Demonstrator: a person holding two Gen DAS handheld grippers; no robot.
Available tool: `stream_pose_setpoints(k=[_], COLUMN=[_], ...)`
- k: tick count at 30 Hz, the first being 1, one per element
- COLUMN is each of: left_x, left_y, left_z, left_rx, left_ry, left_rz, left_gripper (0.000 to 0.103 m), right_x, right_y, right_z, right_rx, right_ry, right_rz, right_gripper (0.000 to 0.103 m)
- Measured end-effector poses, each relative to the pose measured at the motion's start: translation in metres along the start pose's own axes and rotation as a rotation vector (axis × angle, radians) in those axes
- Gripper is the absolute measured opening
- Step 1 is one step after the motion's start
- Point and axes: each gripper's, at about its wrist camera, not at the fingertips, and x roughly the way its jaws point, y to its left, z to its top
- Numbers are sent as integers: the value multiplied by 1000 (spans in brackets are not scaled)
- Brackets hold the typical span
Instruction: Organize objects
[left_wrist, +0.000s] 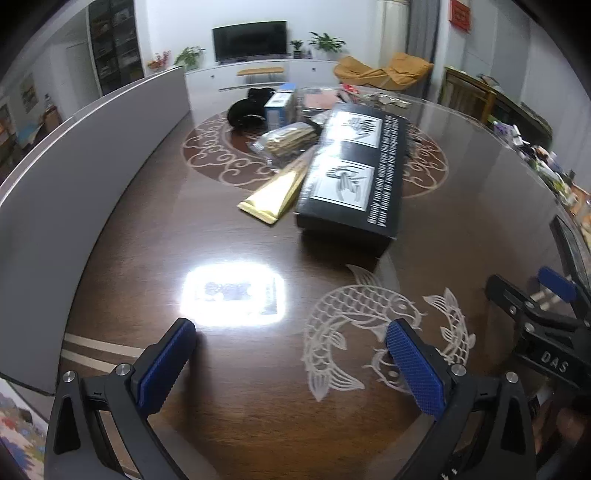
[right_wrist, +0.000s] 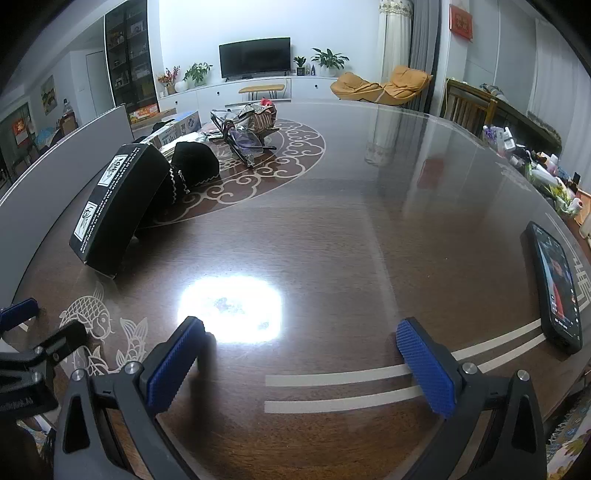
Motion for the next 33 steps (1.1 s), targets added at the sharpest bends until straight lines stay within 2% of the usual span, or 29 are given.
stream_pose_setpoints(k=[33], left_x=[2], left_y=[-2], left_z=[-3], left_rx=[37], left_ry=[-30], left_rz=[-30], left_gripper=[103], right_x=[-2], right_y=[0], right_z=[-2], right_rx=[0], right_ry=[-19], right_rz=[-3], right_gripper=[103])
